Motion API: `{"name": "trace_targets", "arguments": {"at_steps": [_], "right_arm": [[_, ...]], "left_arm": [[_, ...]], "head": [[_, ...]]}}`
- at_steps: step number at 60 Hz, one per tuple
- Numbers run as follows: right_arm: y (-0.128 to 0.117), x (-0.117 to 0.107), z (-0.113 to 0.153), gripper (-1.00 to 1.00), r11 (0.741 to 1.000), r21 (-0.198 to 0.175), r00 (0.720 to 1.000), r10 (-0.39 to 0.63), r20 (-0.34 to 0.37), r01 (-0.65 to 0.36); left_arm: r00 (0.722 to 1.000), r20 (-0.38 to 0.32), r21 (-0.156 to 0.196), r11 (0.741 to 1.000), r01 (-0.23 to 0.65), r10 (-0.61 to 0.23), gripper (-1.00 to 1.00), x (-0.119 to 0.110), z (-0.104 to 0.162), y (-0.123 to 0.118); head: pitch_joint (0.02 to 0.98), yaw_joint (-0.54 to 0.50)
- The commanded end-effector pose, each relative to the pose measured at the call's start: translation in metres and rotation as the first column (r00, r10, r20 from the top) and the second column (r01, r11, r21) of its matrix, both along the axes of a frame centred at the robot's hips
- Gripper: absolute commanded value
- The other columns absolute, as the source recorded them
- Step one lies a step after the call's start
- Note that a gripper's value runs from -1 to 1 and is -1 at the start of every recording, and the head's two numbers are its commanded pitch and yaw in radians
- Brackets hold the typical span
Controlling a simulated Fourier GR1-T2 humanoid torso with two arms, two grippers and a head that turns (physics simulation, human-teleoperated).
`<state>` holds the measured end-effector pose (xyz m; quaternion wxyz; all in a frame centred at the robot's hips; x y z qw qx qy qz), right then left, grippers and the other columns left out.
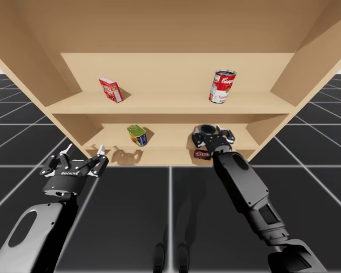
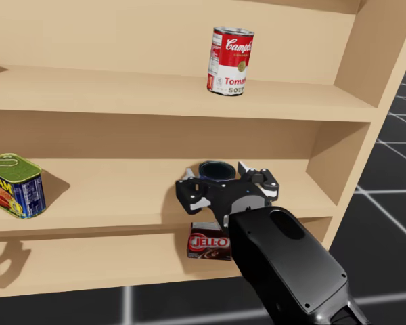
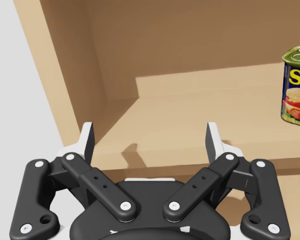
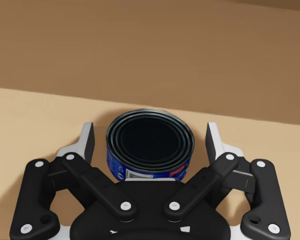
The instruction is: Look through the shelves, find the tuna can, and take it.
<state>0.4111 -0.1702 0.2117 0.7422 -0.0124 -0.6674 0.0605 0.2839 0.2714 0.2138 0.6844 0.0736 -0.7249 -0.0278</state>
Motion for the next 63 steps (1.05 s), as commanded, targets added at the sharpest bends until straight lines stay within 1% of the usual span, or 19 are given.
{"name": "trace_targets", "arguments": {"at_steps": [1, 8, 13, 14, 16, 17, 18, 22, 26, 30, 33, 36, 40, 44, 46, 56, 58, 60, 63], "right_arm": [[-0.003, 0.014, -0.013, -1.0, 0.999, -0.019, 0.998, -0.038, -0.044, 0.038], [-0.002, 0.02, -0.016, -1.0, 0.999, -0.017, 0.996, -0.041, -0.073, 0.04], [-0.001, 0.015, -0.022, -1.0, 1.0, -0.026, 0.995, -0.014, -0.102, 0.012], [-0.002, 0.015, -0.023, -0.96, 1.0, -0.024, 0.995, -0.013, -0.103, 0.011], [-0.002, 0.013, -0.025, -0.42, 1.0, -0.02, 0.994, -0.023, -0.104, 0.021], [-0.002, 0.011, -0.026, 0.8, 1.0, -0.015, 0.994, -0.015, -0.112, 0.013], [-0.003, 0.009, -0.027, 1.0, 1.0, -0.006, 0.992, -0.011, -0.122, 0.01], [-0.006, 0.003, -0.03, 1.0, 1.0, -0.006, 0.992, -0.009, -0.128, 0.008], [-0.01, -0.005, -0.031, 1.0, 1.0, 0.011, 0.989, 0.004, -0.145, -0.002], [-0.014, -0.011, -0.03, 1.0, 1.0, 0.002, 0.991, 0.003, -0.134, -0.003], [-0.019, -0.024, -0.026, 1.0, 1.0, 0.01, 0.992, 0.014, -0.127, -0.012], [-0.021, -0.03, -0.023, 1.0, 1.0, 0.018, 0.993, 0.02, -0.12, -0.018], [-0.026, -0.047, -0.015, 1.0, 0.999, 0.029, 0.994, 0.039, -0.1, -0.036], [-0.028, -0.058, -0.011, 1.0, 0.999, 0.028, 0.995, 0.046, -0.083, -0.044], [-0.03, -0.068, -0.006, 1.0, 0.998, 0.033, 0.996, 0.053, -0.067, -0.051], [-0.042, -0.108, 0.012, 1.0, 0.997, 0.027, 0.998, 0.065, 0.005, -0.065], [-0.044, -0.113, 0.014, 1.0, 0.997, 0.02, 0.998, 0.069, 0.017, -0.069], [-0.047, -0.125, 0.018, 1.0, 0.997, 0.008, 0.997, 0.075, 0.033, -0.075], [-0.049, -0.133, 0.02, 1.0, 0.997, 0.003, 0.996, 0.08, 0.04, -0.08]], "left_arm": [[1.0, -0.001, -0.002, 1.0, 0.001, -0.001, -1.0, 0.0, 0.0, 0.001], [1.0, 0.0, -0.003, 1.0, 0.001, -0.001, -1.0, 0.0, 0.0, 0.001], [1.0, 0.0, -0.005, 1.0, 0.001, -0.001, -1.0, 0.0, 0.0, 0.002], [1.0, 0.0, -0.005, 1.0, 0.001, -0.001, -1.0, 0.0, 0.0, 0.002], [1.0, 0.0, -0.005, 1.0, 0.0, 0.0, -1.0, 0.0, 0.0, 0.002], [1.0, 0.0, -0.005, 1.0, 0.0, 0.0, -1.0, 0.0, 0.0, 0.002], [1.0, 0.0, -0.006, 1.0, 0.0, 0.0, -1.0, 0.0, 0.0, 0.002], [1.0, -0.001, -0.005, 1.0, 0.001, -0.001, -1.0, 0.0, 0.0, 0.002], [1.0, -0.002, -0.006, 1.0, 0.001, -0.001, -1.0, 0.0, 0.0, 0.002], [1.0, -0.002, -0.007, 1.0, 0.001, -0.001, -1.0, 0.0, 0.0, 0.002], [1.0, -0.002, -0.008, 1.0, 0.001, -0.001, -1.0, 0.0, 0.0, 0.002], [1.0, -0.003, -0.008, 1.0, 0.001, -0.001, -1.0, 0.0, 0.0, 0.002], [1.0, -0.003, -0.008, 1.0, 0.002, -0.002, -1.0, 0.0, 0.0, 0.002], [1.0, -0.003, -0.008, 1.0, 0.002, -0.002, -1.0, 0.0, 0.0, 0.002], [1.0, -0.003, -0.008, 1.0, 0.003, -0.003, -1.0, 0.0, 0.0, 0.002], [1.0, -0.004, -0.006, 1.0, 0.004, -0.004, -1.0, 0.0, -0.001, 0.002], [1.0, -0.004, -0.006, 1.0, 0.004, -0.004, -1.0, 0.0, -0.001, 0.002], [1.0, -0.004, -0.005, 1.0, 0.005, -0.005, -1.0, 0.0, -0.001, 0.001], [1.0, -0.004, -0.005, 1.0, 0.005, -0.005, -1.0, 0.0, -0.001, 0.001]], "head": [[0.526, -0.23], [0.522, -0.22], [0.521, -0.22], [0.521, -0.22], [0.521, -0.22], [0.521, -0.22], [0.521, -0.22], [0.521, -0.22], [0.52, -0.22], [0.518, -0.22], [0.517, -0.22], [0.517, -0.22], [0.516, -0.21], [0.516, -0.21], [0.515, -0.22], [0.512, -0.21], [0.512, -0.21], [0.512, -0.21], [0.512, -0.21]]}}
